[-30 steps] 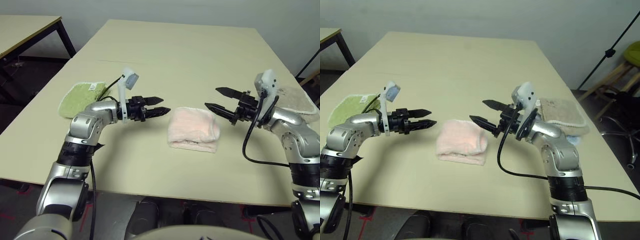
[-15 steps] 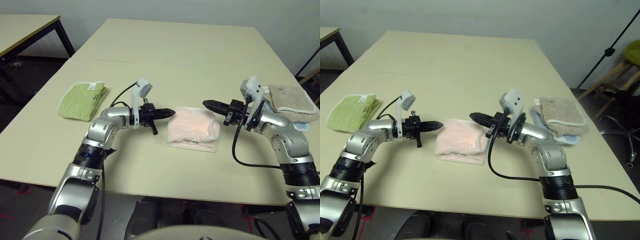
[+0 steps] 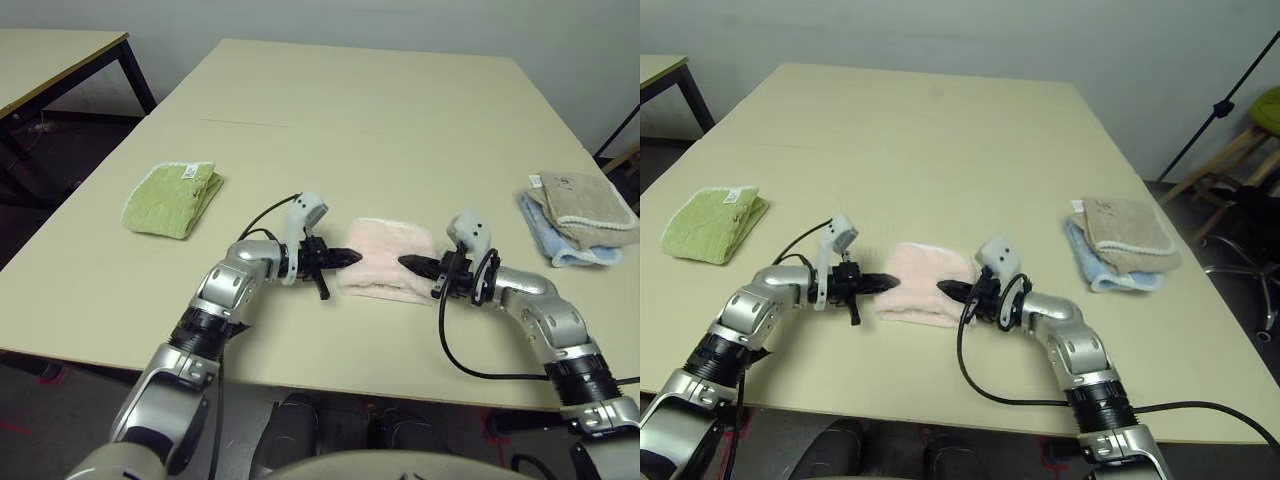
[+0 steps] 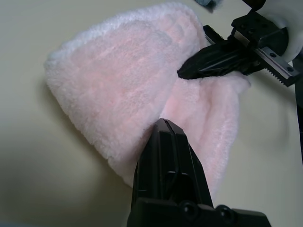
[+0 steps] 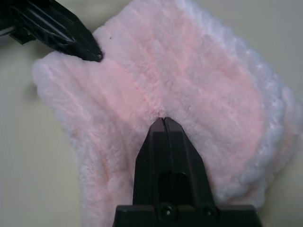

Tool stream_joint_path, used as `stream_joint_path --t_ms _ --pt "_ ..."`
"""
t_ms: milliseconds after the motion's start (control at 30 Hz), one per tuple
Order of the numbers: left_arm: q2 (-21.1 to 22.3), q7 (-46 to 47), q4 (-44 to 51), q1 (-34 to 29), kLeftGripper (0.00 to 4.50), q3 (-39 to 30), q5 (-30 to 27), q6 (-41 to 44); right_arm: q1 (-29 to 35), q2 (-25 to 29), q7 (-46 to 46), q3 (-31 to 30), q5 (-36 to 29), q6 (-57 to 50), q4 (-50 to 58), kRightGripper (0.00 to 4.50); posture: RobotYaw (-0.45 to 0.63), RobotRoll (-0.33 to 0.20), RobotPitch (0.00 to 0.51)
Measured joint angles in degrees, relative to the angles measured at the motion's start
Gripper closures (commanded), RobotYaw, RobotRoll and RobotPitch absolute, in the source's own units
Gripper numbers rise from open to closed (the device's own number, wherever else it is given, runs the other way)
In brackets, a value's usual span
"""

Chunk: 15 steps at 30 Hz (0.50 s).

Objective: Fold the towel and set it aside.

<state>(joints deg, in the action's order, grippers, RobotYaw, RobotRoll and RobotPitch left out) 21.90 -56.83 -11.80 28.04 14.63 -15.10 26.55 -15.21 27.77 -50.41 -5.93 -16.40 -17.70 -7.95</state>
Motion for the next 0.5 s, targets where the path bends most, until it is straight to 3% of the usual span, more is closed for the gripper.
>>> stream_joint_path --t_ms 200,367,500 --pt "0.07 -0.01 0.02 -0.01 4.5 -0.02 0.53 0.1 -0.56 -0.04 -0.61 0.33 -0.05 0.54 -1.35 4.49 0.11 0.0 0.063" --pt "0.39 -0.19 2.38 0.61 4.5 -1.67 -1.61 2.83 -1.47 -0.47 -2.53 4.56 -6.41 -2.63 -0.09 4.49 0.11 0.0 0.054" --pt "-0.55 0.05 4.29 5.13 4.5 -4.58 -4.58 5.18 -5.44 -0.85 -2.39 8.24 -10.34 -4.1 1.21 4.49 0.1 0.0 0.047"
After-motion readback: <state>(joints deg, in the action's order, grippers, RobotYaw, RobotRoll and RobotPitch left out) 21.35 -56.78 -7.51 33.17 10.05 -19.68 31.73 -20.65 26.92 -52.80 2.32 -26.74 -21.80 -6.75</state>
